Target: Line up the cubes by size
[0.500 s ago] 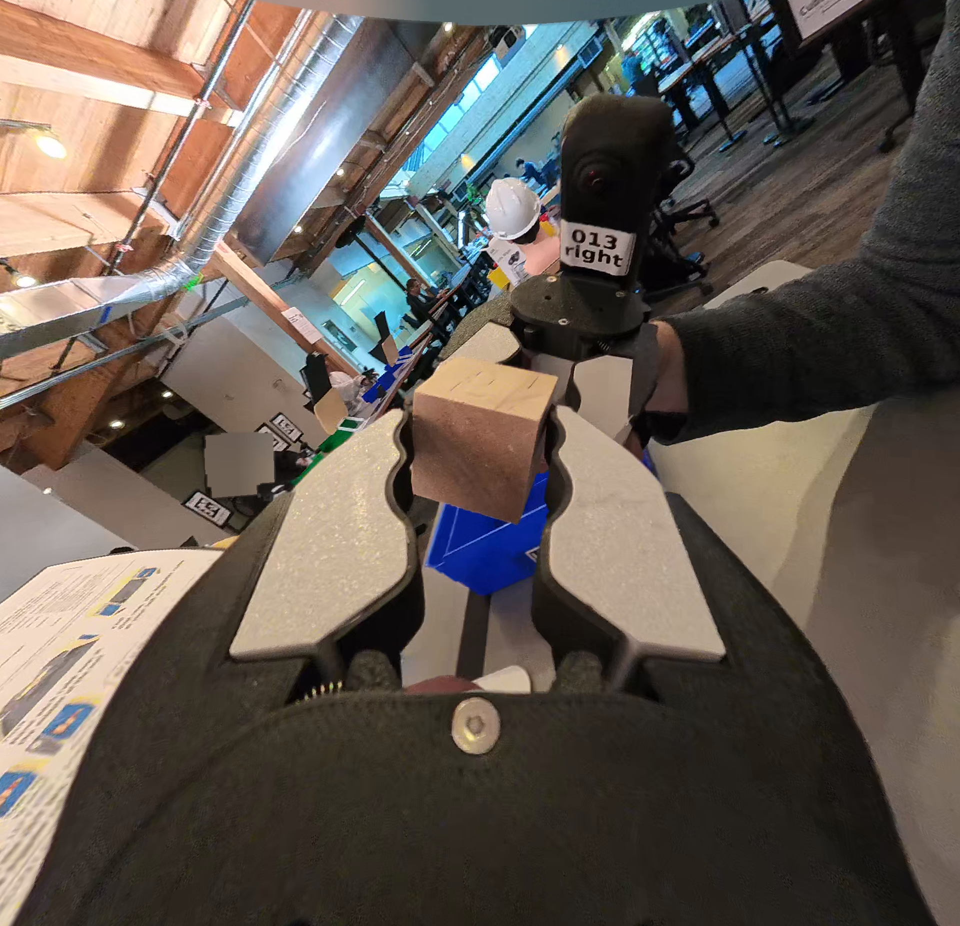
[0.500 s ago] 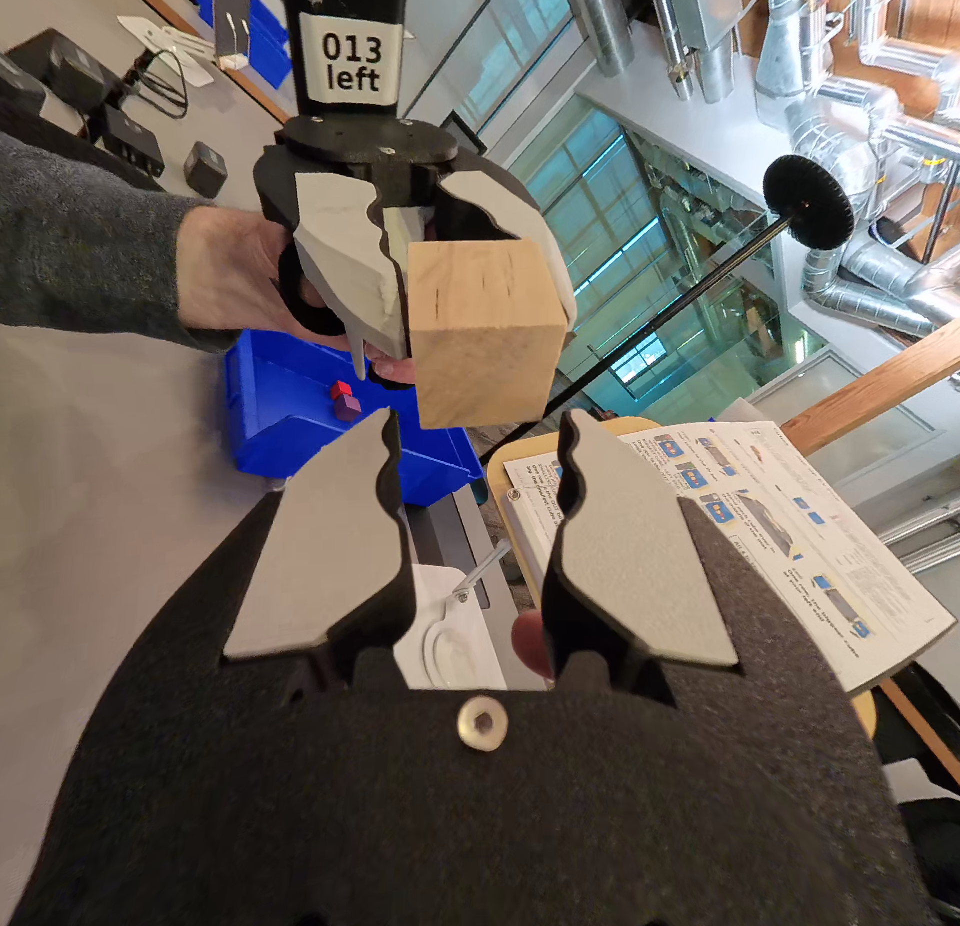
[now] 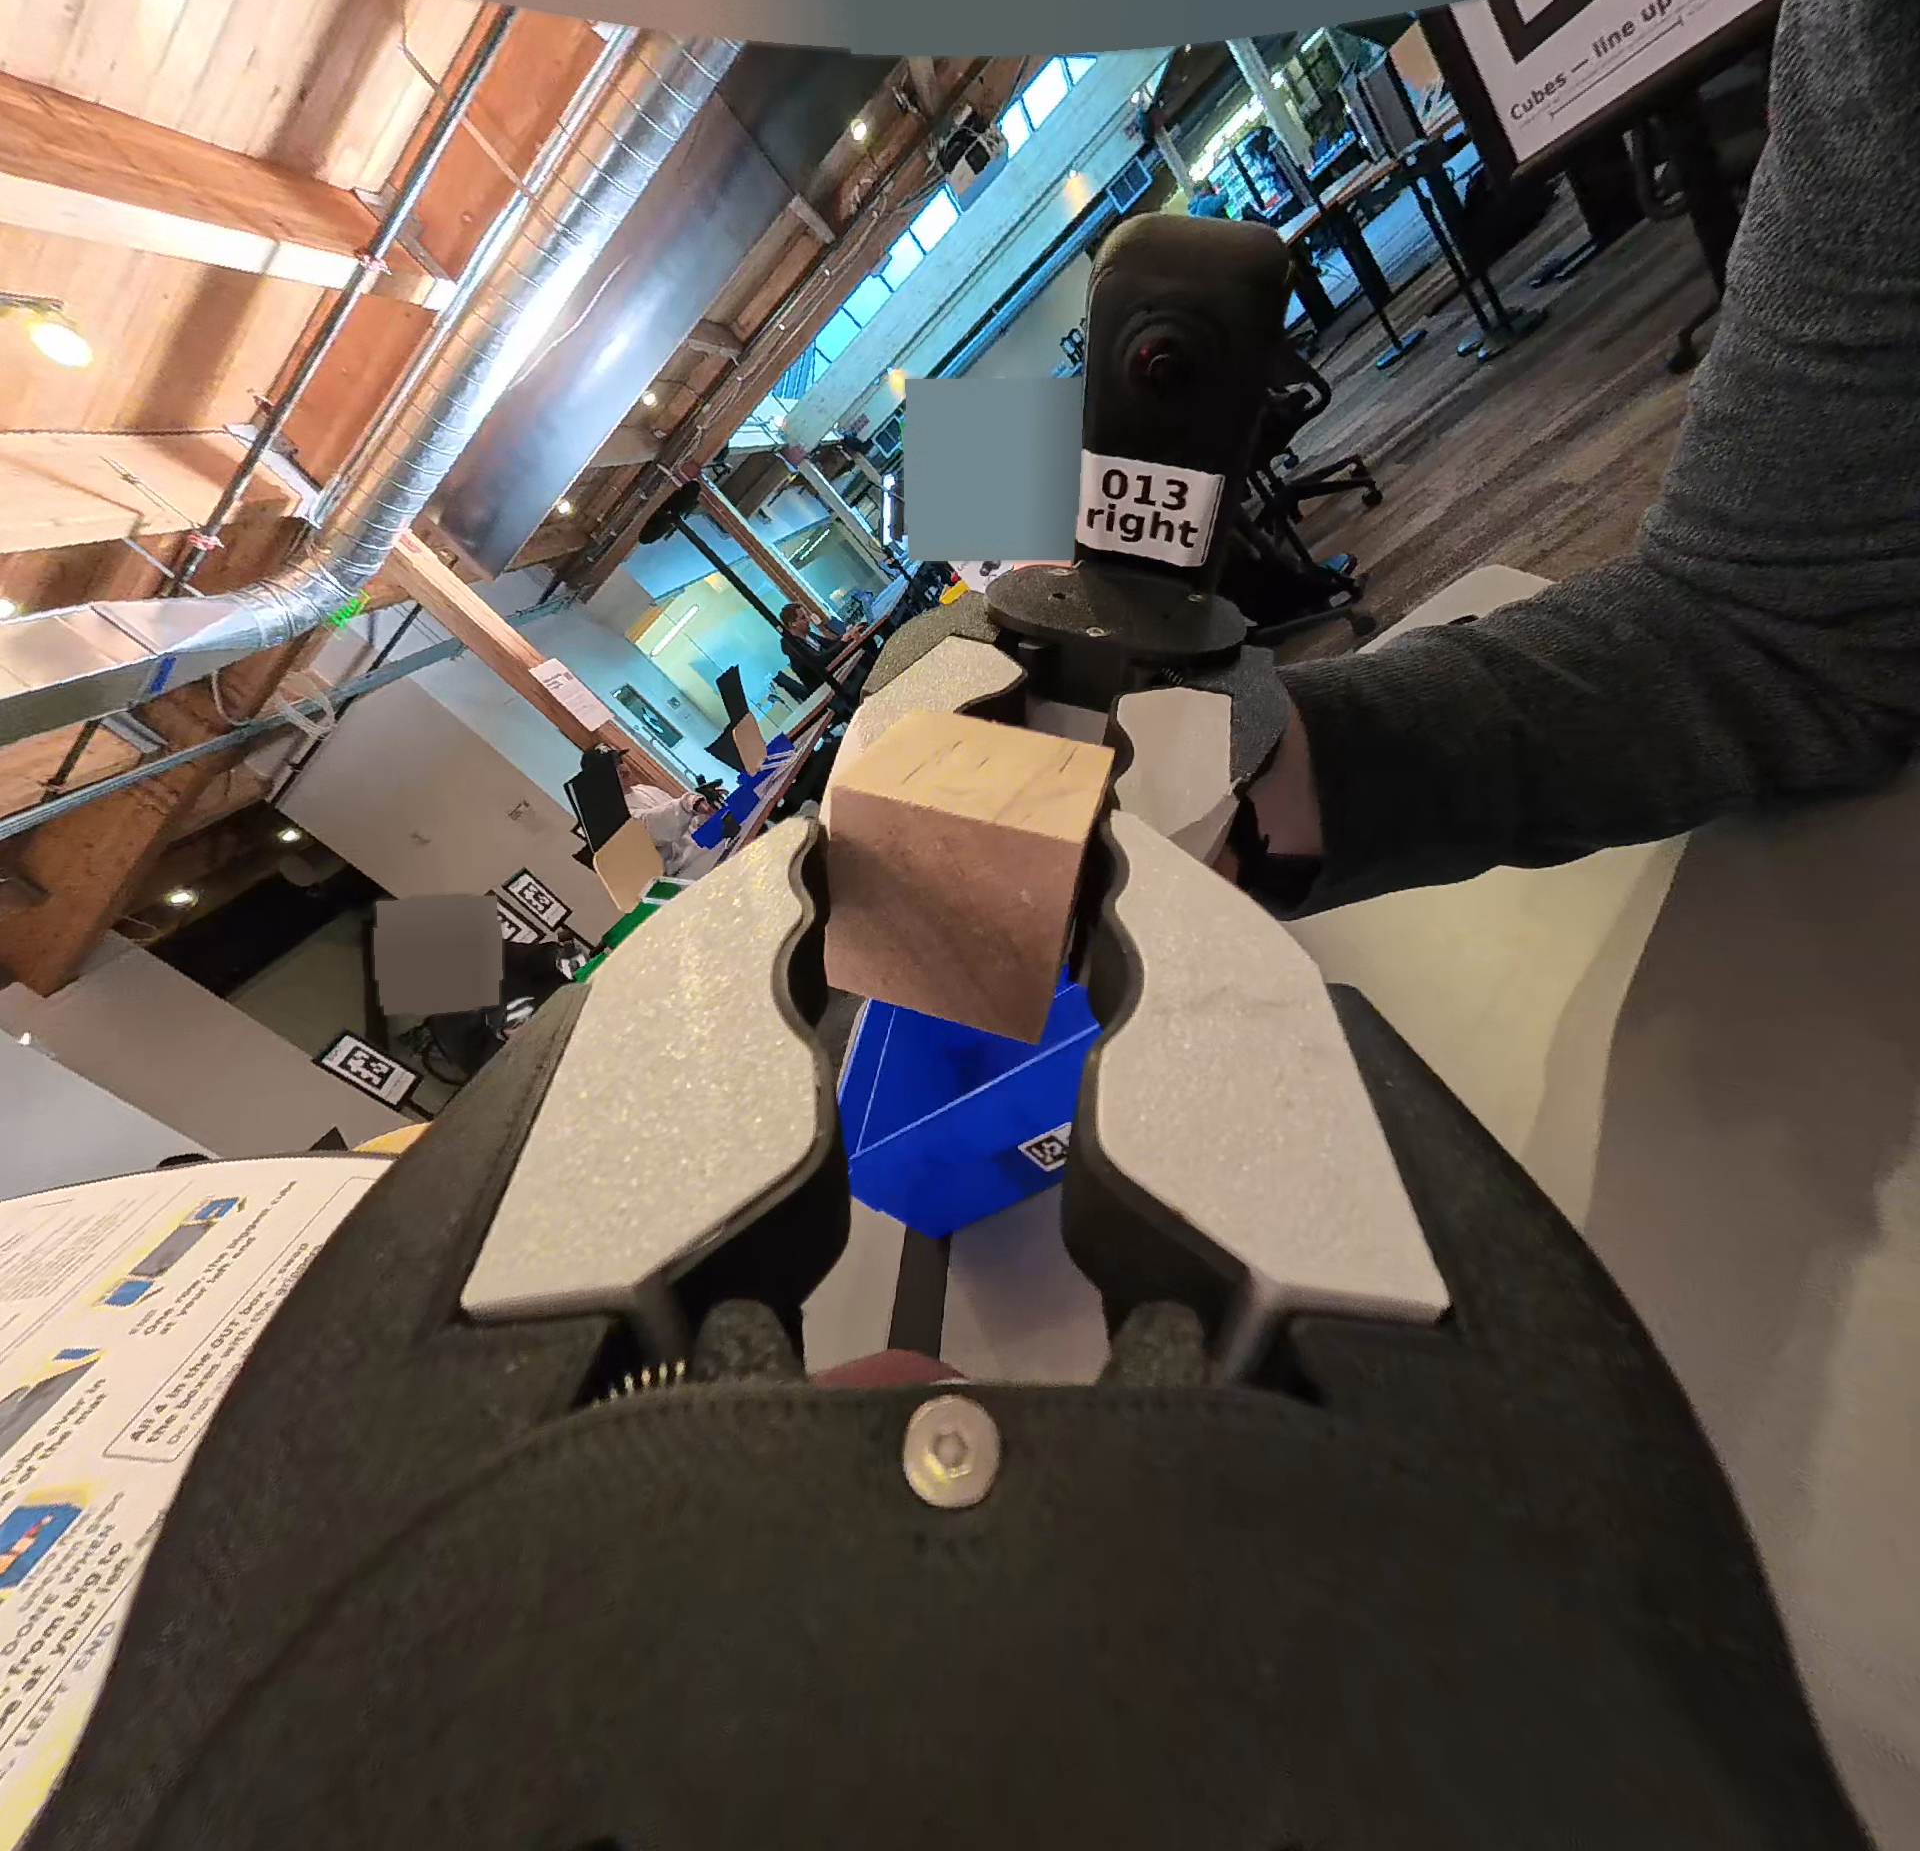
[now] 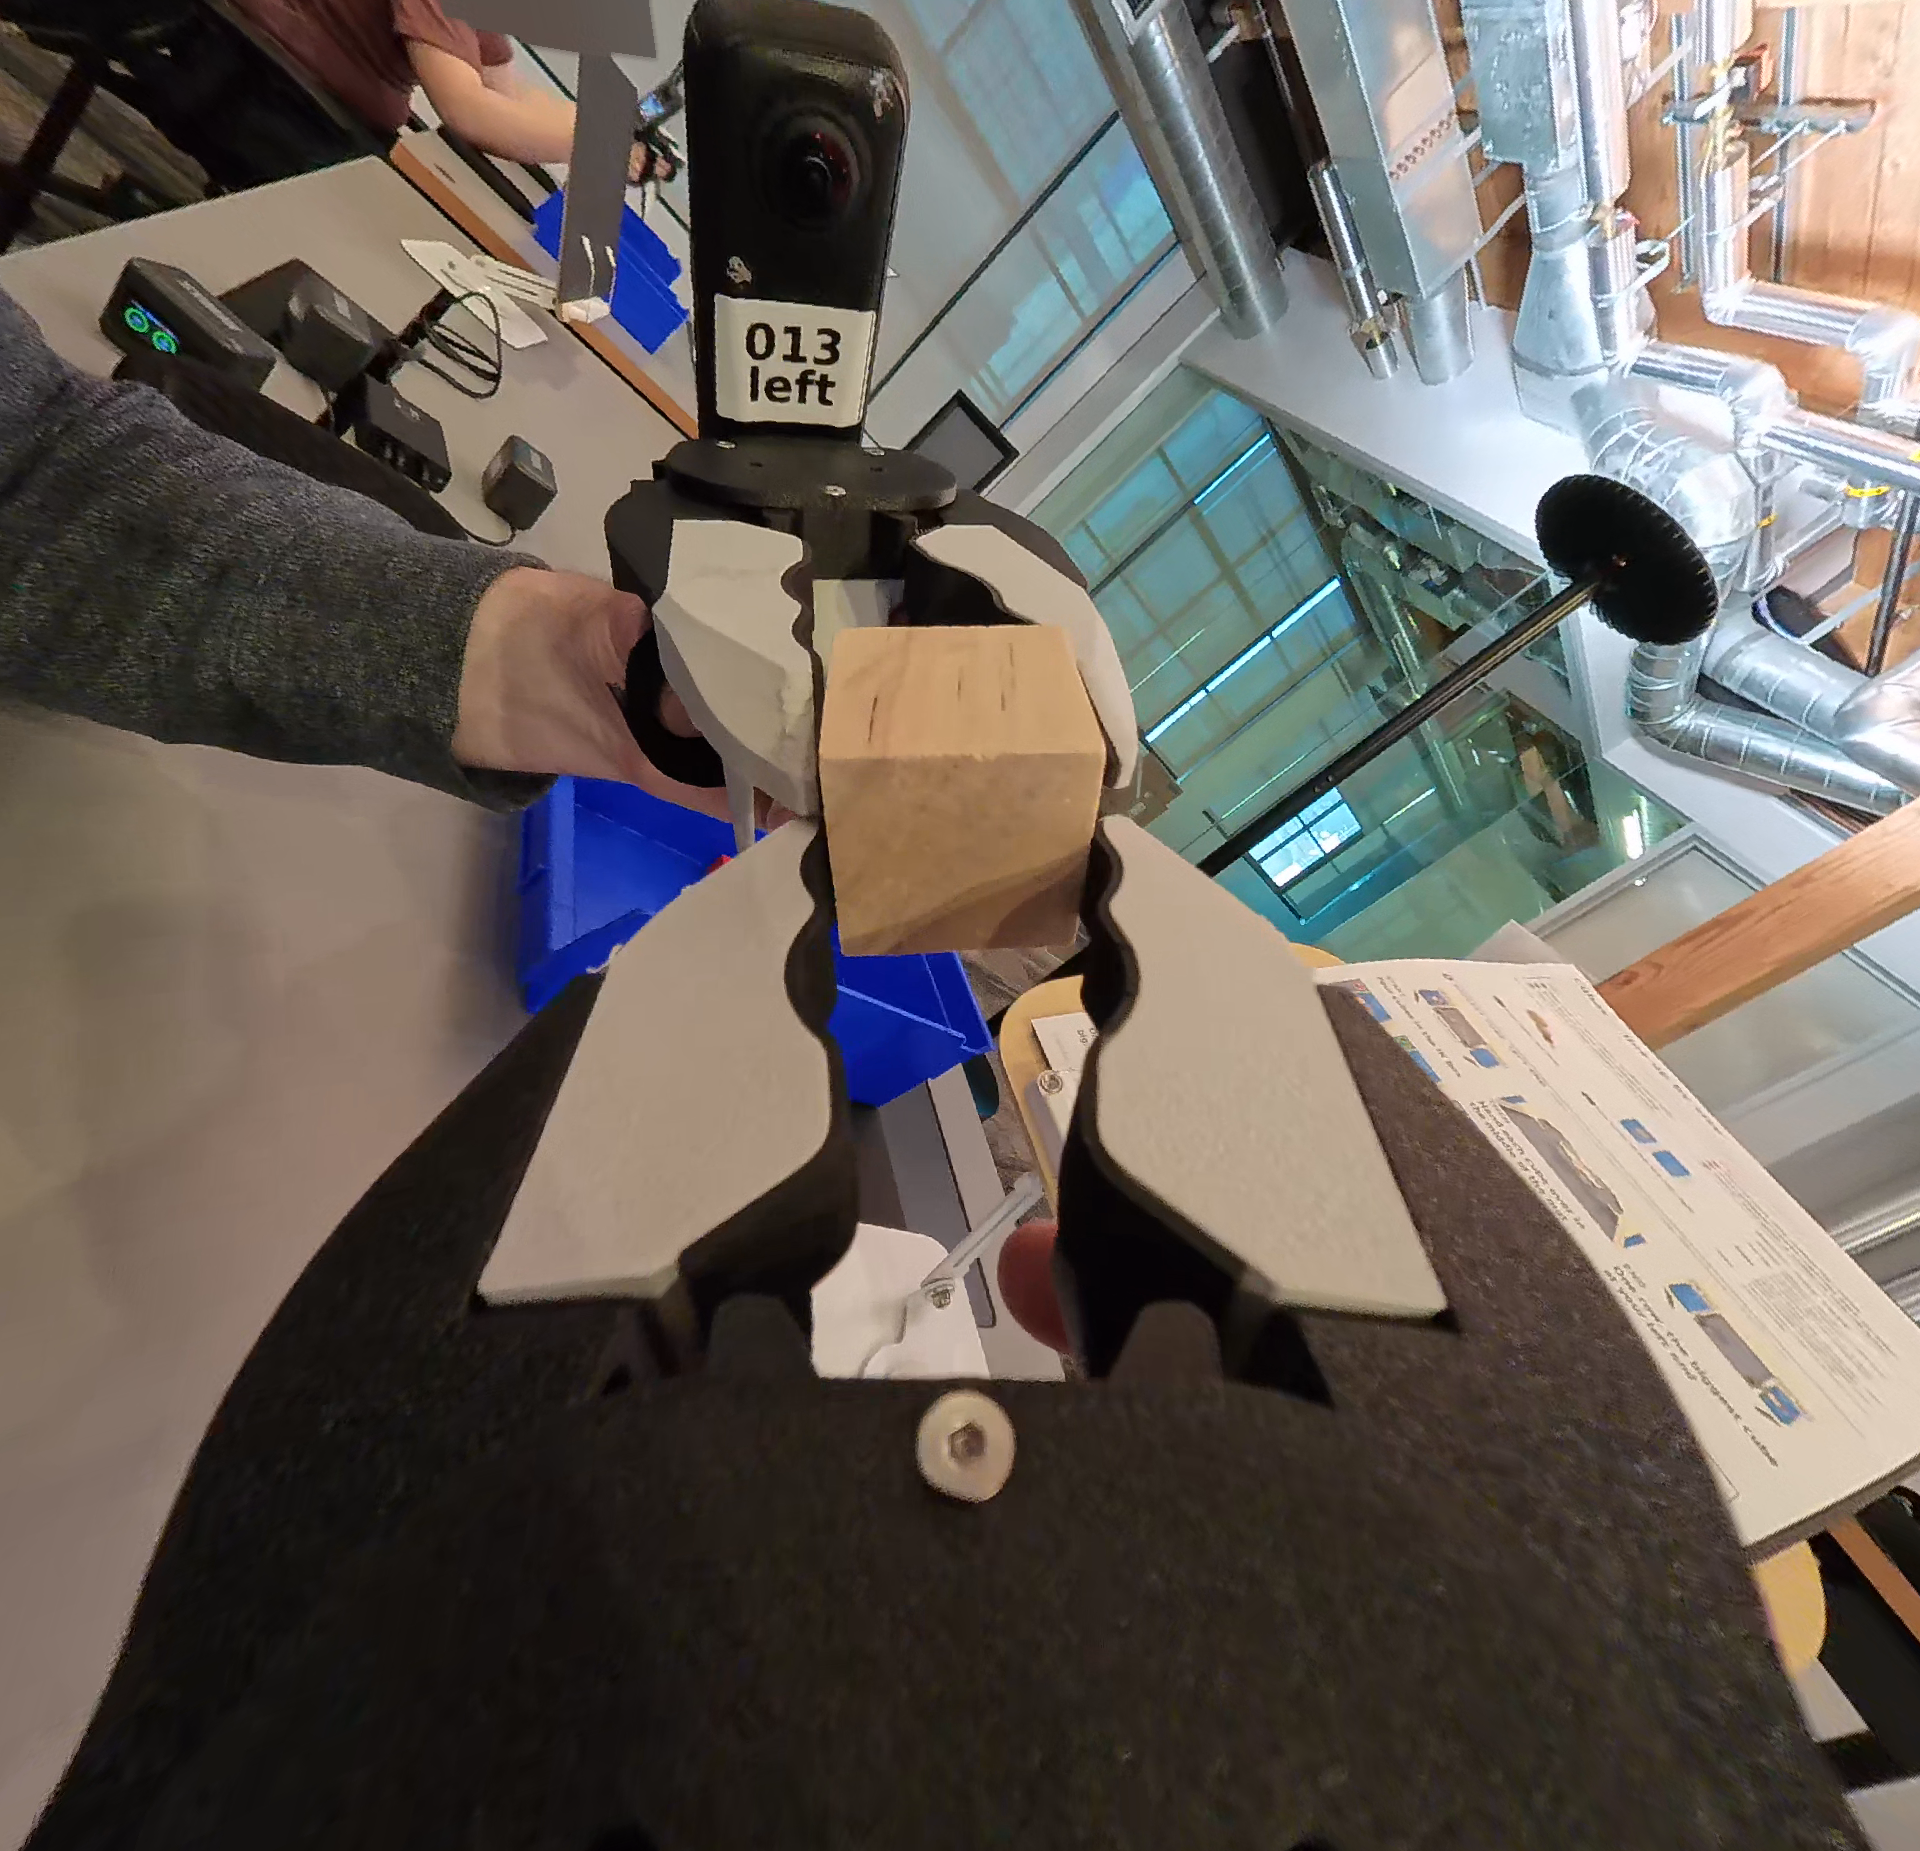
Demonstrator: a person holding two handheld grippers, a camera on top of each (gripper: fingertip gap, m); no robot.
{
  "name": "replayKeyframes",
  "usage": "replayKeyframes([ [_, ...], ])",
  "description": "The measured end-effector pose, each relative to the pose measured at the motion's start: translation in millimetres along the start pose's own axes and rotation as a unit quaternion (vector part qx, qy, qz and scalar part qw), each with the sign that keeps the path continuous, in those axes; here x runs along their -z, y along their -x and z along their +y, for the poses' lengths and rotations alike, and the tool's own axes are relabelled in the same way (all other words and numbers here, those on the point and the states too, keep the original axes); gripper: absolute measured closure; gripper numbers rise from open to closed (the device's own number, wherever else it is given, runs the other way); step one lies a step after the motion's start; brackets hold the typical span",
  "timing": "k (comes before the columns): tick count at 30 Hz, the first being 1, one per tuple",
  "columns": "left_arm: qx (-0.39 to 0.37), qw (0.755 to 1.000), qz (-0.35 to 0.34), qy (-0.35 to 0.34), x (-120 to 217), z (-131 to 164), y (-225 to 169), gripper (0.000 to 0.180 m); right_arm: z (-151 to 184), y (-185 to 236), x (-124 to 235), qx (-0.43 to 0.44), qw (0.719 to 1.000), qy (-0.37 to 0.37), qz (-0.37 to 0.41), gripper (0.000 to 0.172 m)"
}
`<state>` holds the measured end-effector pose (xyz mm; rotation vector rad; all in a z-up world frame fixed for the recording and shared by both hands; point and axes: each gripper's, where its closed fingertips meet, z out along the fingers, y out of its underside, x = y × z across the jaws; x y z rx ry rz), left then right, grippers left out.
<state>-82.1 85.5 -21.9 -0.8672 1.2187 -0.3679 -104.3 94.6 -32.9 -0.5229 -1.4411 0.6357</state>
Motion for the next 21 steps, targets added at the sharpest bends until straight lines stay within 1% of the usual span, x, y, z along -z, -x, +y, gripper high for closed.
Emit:
replayKeyframes([
  [7,-0.005,1.0,0.007,0.006,-2.1,-4.6,-4.5,0.135,-4.5,2.4,5.0,0.005,1.0,-0.005,-0.017,0.127],
  [8,-0.009,1.0,0.003,0.006,-1.8,-6.0,-3.8,0.134,-4.3,2.0,5.9,0.004,1.0,-0.003,-0.018,0.127],
  [10,-0.006,1.0,0.001,0.009,0.6,-9.8,-1.5,0.124,-2.7,-1.3,8.6,0.003,1.0,0.003,-0.016,0.127],
  [11,-0.008,1.0,-0.004,0.011,2.8,-11.5,0.9,0.124,-1.0,-3.5,11.2,0.005,1.0,0.009,-0.014,0.127],
  [14,-0.026,0.999,-0.023,0.018,12.3,-16.0,9.6,0.137,7.5,-15.9,25.5,0.013,0.999,0.04,-0.005,0.127],
  [17,-0.043,0.997,-0.051,0.038,22.8,-18.2,21.5,0.165,25.9,-37.8,50.4,0.026,0.994,0.099,0.024,0.128],
  [19,-0.055,0.995,-0.068,0.043,30.0,-22.2,27.9,0.179,44.6,-53.3,72.0,0.03,0.987,0.148,0.048,0.127],
  [21,-0.064,0.993,-0.084,0.057,35.9,-23.7,34.2,0.18,64.5,-65.1,93.9,0.023,0.98,0.186,0.067,0.127],
])
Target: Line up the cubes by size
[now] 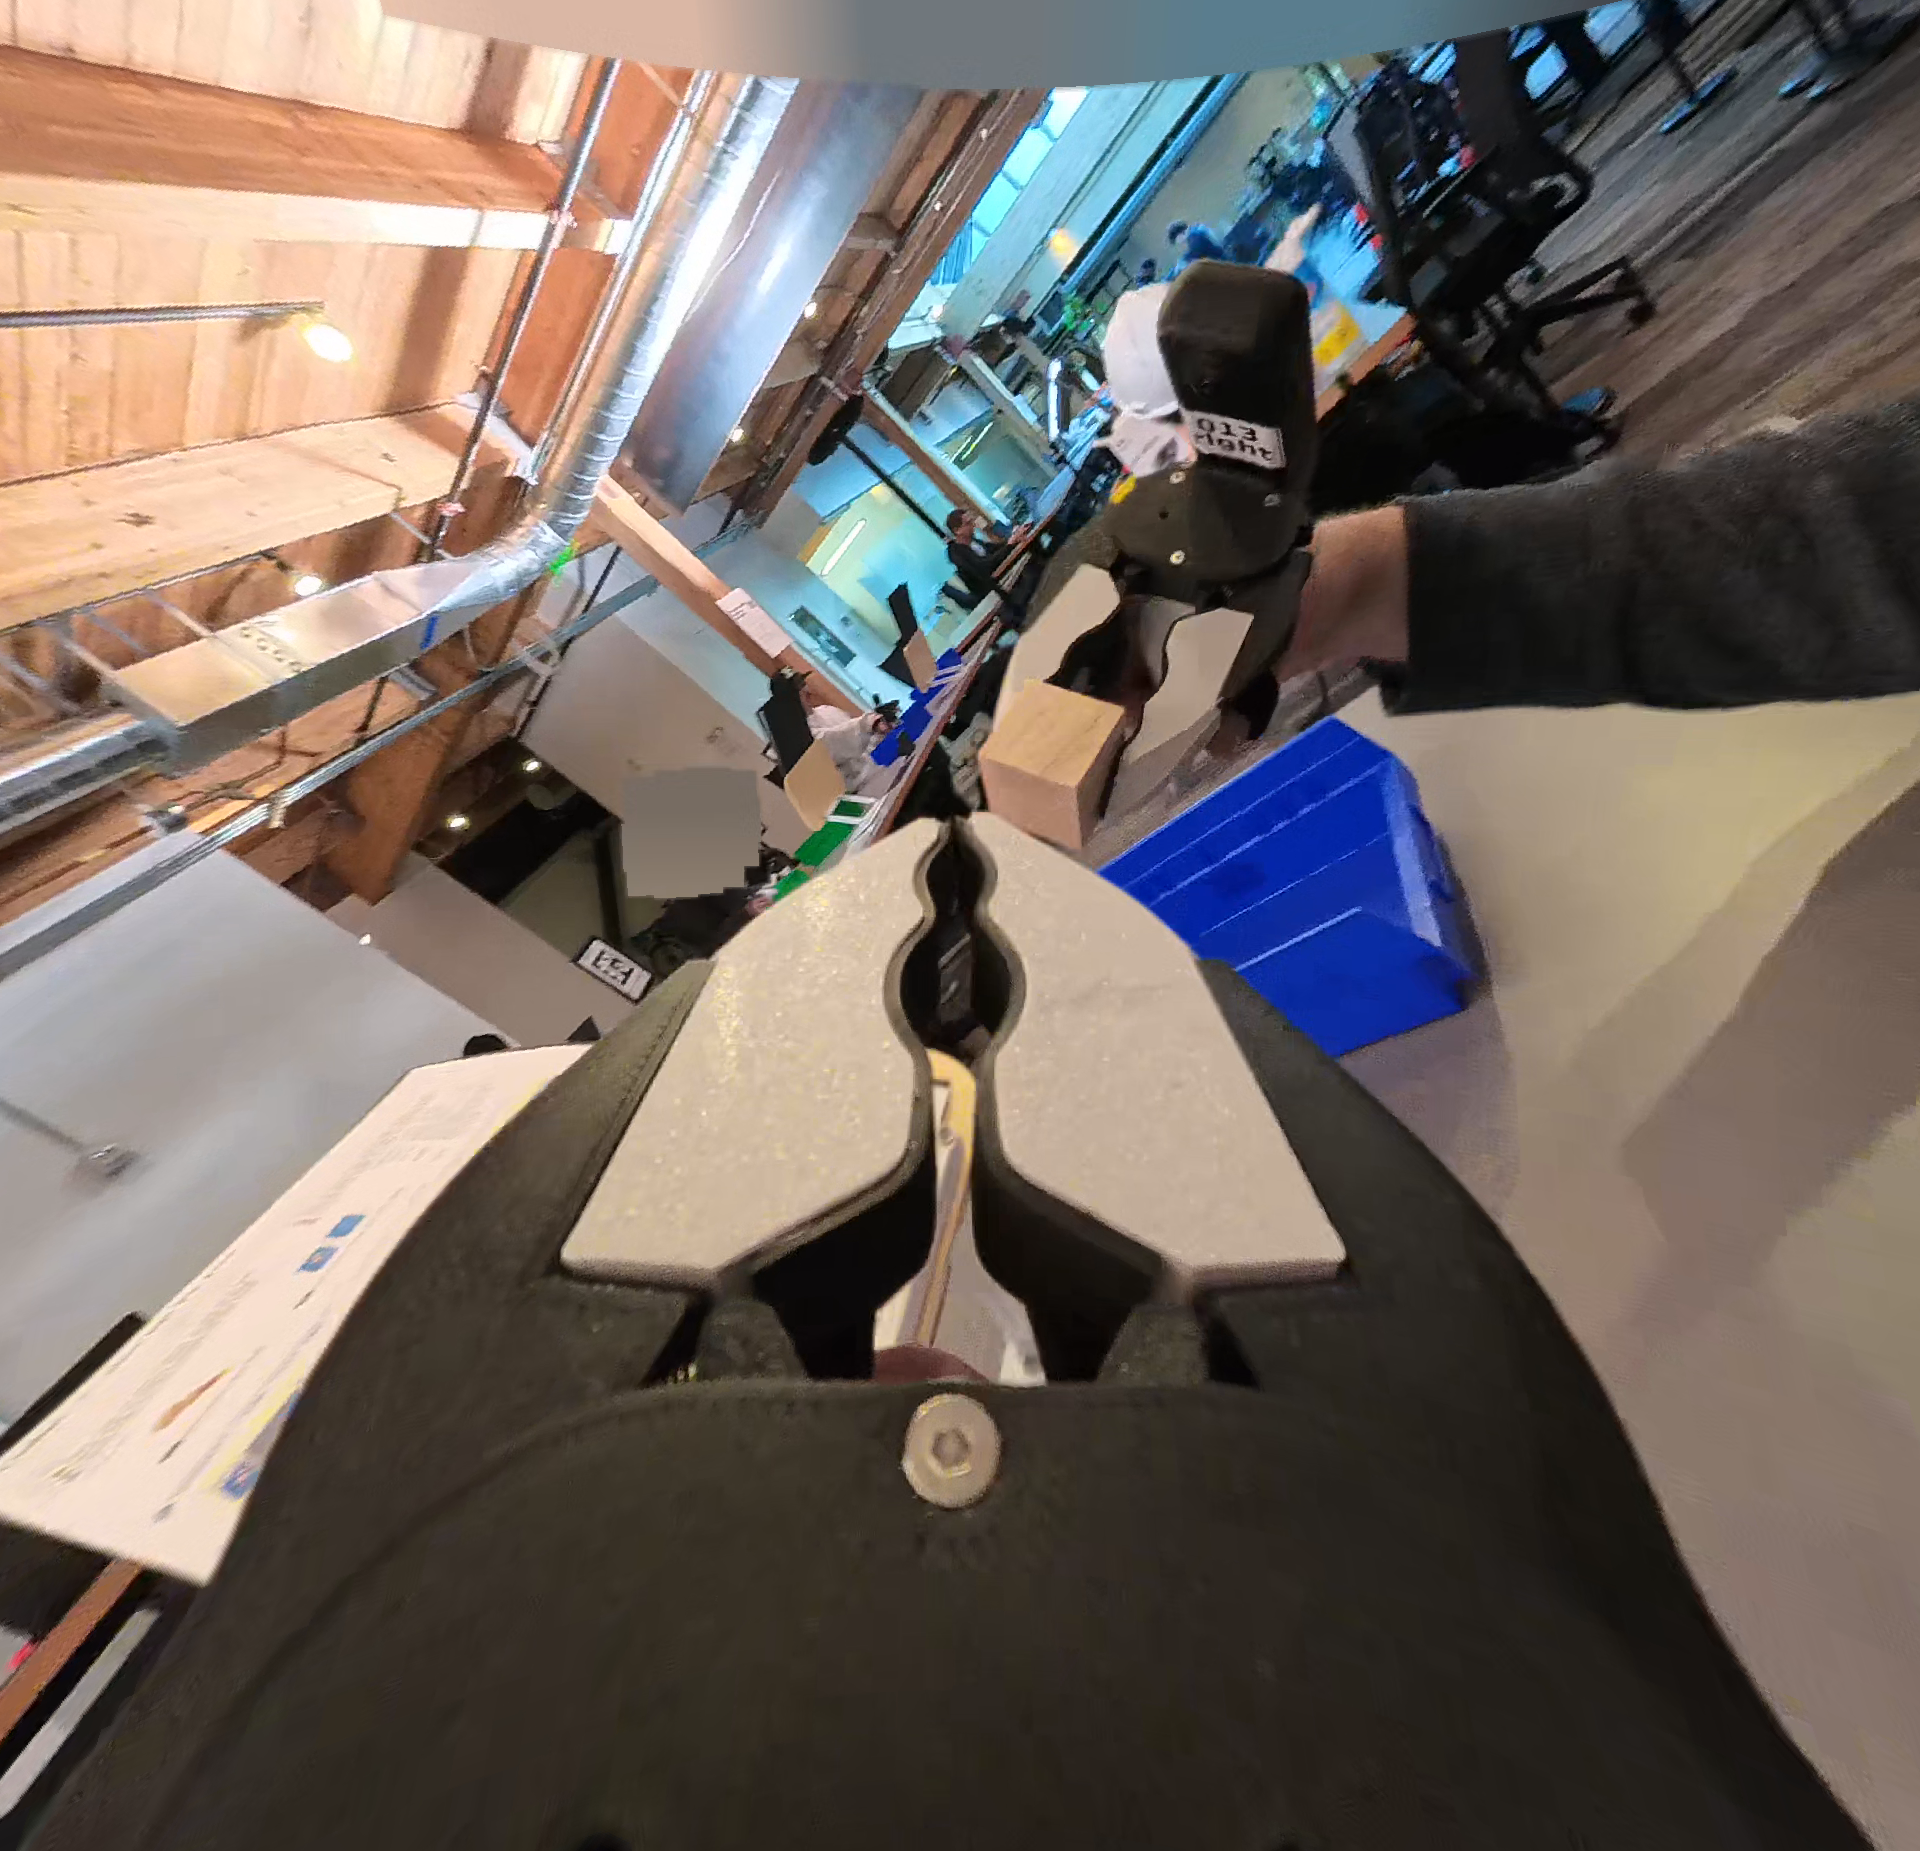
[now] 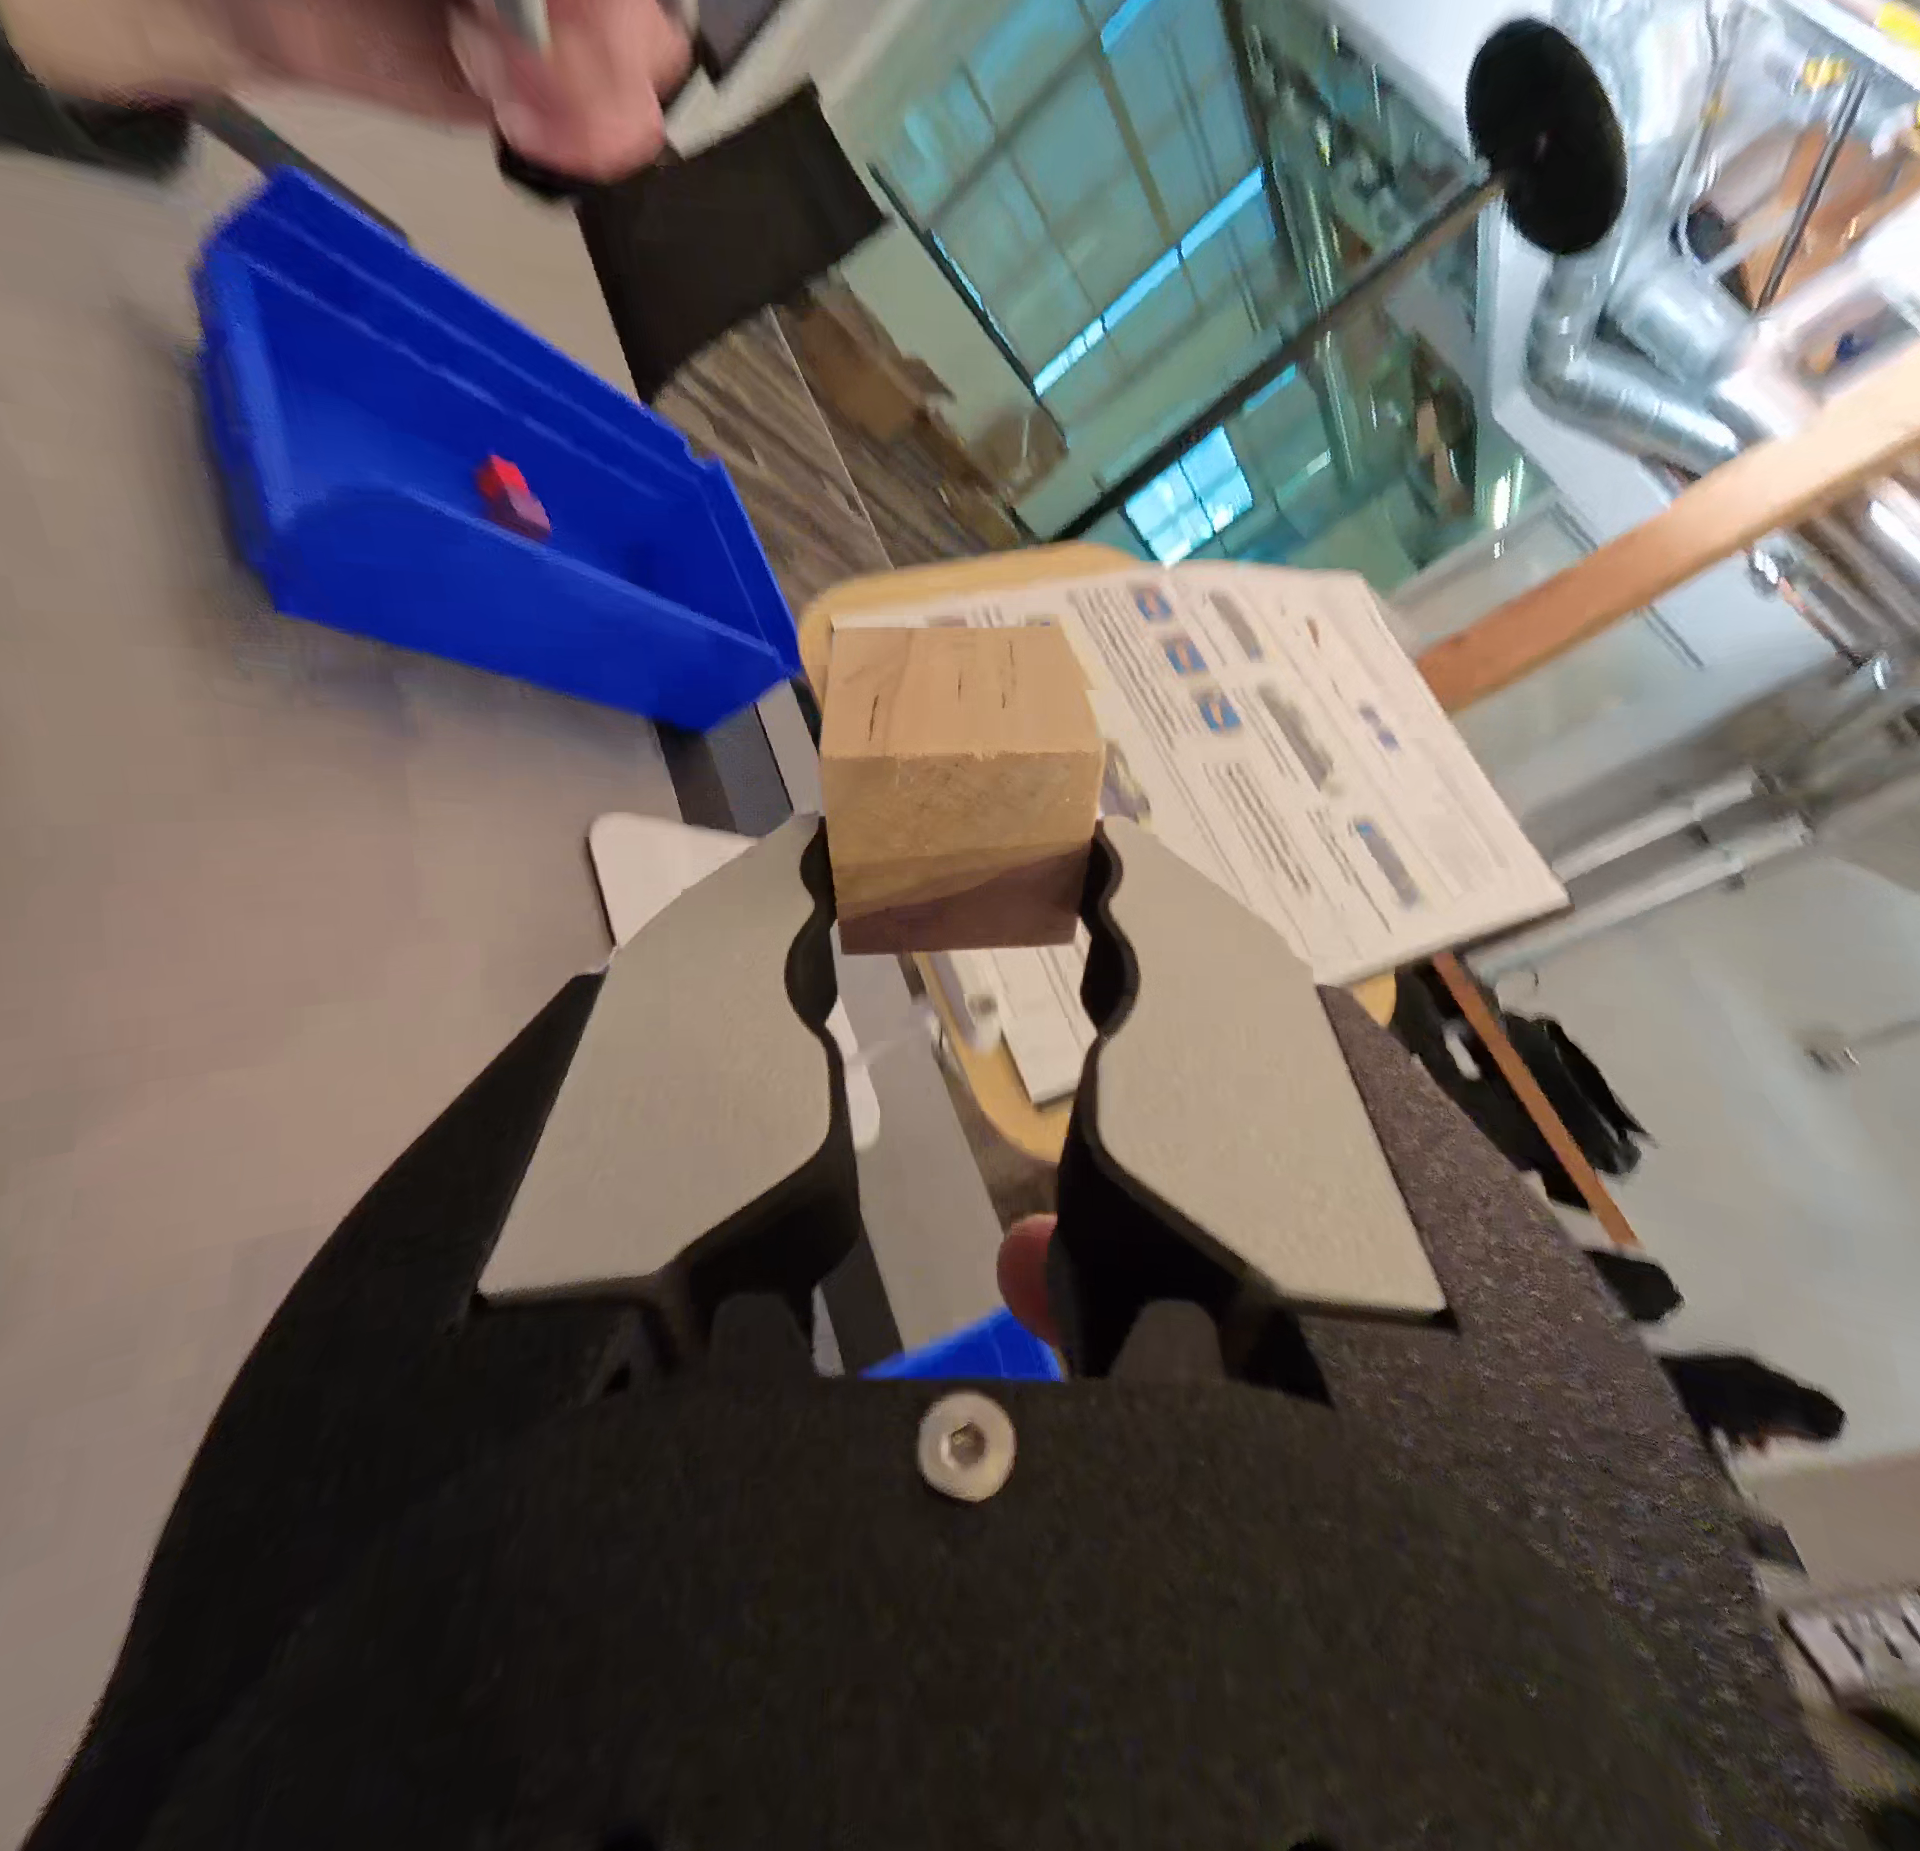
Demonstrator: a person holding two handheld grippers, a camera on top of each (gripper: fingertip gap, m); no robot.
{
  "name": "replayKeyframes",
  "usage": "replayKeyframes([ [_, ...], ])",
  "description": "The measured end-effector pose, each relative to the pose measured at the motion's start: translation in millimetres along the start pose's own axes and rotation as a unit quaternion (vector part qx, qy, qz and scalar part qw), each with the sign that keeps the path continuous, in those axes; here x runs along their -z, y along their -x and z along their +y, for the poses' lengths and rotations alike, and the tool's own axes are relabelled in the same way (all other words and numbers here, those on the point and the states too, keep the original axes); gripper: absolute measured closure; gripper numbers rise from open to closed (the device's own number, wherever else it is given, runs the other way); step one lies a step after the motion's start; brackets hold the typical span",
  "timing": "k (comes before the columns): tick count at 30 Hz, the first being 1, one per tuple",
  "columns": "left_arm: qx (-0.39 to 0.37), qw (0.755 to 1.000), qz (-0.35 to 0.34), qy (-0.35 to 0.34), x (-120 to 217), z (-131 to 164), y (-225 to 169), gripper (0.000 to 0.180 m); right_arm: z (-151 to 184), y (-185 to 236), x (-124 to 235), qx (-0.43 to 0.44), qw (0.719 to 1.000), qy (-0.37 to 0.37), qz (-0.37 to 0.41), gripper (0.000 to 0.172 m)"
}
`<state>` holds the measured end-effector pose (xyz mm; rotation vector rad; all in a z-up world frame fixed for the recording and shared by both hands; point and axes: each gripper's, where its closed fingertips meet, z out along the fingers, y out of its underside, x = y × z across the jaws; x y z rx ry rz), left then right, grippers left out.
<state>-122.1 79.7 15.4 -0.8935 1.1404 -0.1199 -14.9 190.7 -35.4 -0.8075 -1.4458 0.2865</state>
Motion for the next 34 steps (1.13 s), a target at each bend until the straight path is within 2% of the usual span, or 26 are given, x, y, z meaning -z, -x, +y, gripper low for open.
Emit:
replayKeyframes([
  [6,-0.034,0.999,-0.021,0.025,10.0,-2.1,8.6,0.18,77.5,-19.9,26.7,0.012,0.99,0.139,0.0,0.127],
  [12,-0.044,0.998,-0.018,0.045,10.6,2.6,8.1,0.18,132.8,-31.4,46.0,0.028,0.97,0.241,-0.031,0.127],
  [25,-0.056,0.996,-0.017,0.067,10.6,10.0,8.1,0.18,256.3,1.3,63.1,-0.036,0.901,0.388,-0.19,0.127],
  [31,-0.061,0.995,-0.013,0.076,8.9,13.9,6.4,0.18,298.2,22.6,66.8,-0.032,0.854,0.451,-0.26,0.127],
  [34,-0.062,0.995,-0.012,0.081,8.4,16.3,6.1,0.18,306.7,23.2,65.8,-0.039,0.845,0.458,-0.273,0.127],
])
